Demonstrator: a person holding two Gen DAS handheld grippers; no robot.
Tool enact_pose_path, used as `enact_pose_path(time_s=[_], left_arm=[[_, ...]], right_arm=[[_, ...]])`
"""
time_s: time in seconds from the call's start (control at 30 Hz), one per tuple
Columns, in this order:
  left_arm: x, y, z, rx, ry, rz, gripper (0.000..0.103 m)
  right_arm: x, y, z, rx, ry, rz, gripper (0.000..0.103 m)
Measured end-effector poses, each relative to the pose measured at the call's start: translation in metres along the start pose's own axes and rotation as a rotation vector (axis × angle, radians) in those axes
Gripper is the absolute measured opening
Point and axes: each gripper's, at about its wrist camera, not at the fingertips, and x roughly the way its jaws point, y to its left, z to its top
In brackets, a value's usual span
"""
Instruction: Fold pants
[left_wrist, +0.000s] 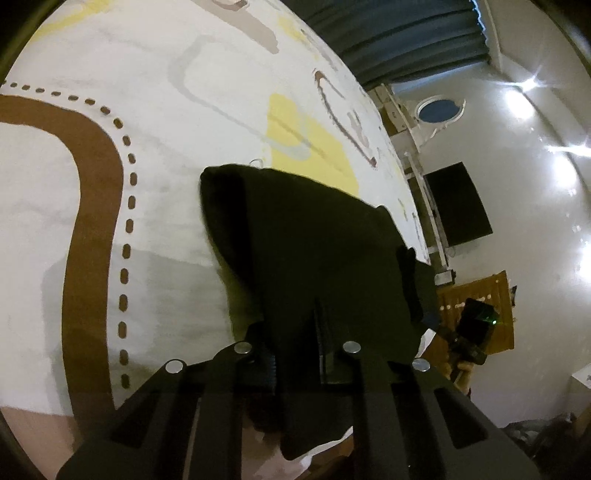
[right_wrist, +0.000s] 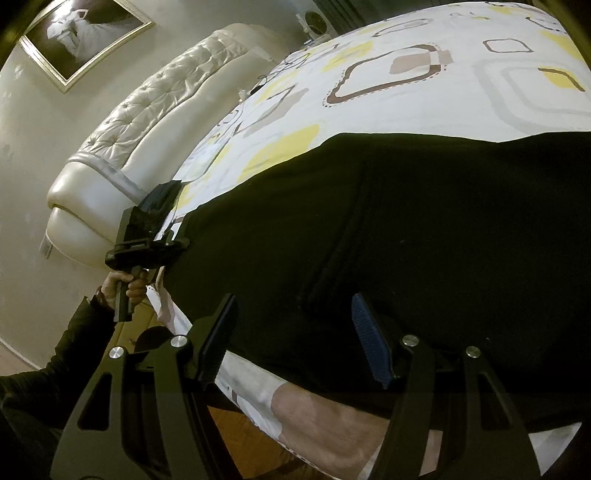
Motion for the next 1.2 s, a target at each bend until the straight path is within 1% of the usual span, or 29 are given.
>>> enact_pose_path(time_s=[0.1, 0.23, 0.37, 0.6, 0.83, 0.97, 1.2], left_arm=[[-0.007, -0.004, 0.001, -0.007, -0.030, -0.059, 0.015], [-0.009, -0.019, 0.004, -0.003, -0.053, -0.117, 0.015], [-0.007, -0.035, 0.008, 0.015, -0.058, -0.133, 0.015], [0.002, -0.070, 0.012, 0.074, -0.053, -0.088, 0.015], [0.022, -0.120, 0.014, 0.156, -0.048, -0.077, 0.015], [0.040, -0.148, 0.017, 0.200, -0.037, -0.071, 0.015], [0.077, -0.189, 0.021, 0.252, -0.001, -0.083, 0.015]], right_arm=[[0.000, -0.002, 0.001, 0.002, -0.002, 0.000, 0.064], [0.001, -0.003, 0.001, 0.004, -0.004, 0.002, 0.064], [0.000, -0.004, 0.001, 0.006, -0.006, 0.004, 0.064], [-0.001, -0.007, 0.001, 0.011, -0.014, 0.009, 0.064], [-0.004, -0.010, -0.001, 0.014, -0.022, 0.014, 0.064], [-0.008, -0.012, -0.003, 0.021, -0.031, 0.015, 0.064], [-0.018, -0.021, -0.006, 0.035, -0.055, 0.017, 0.064]])
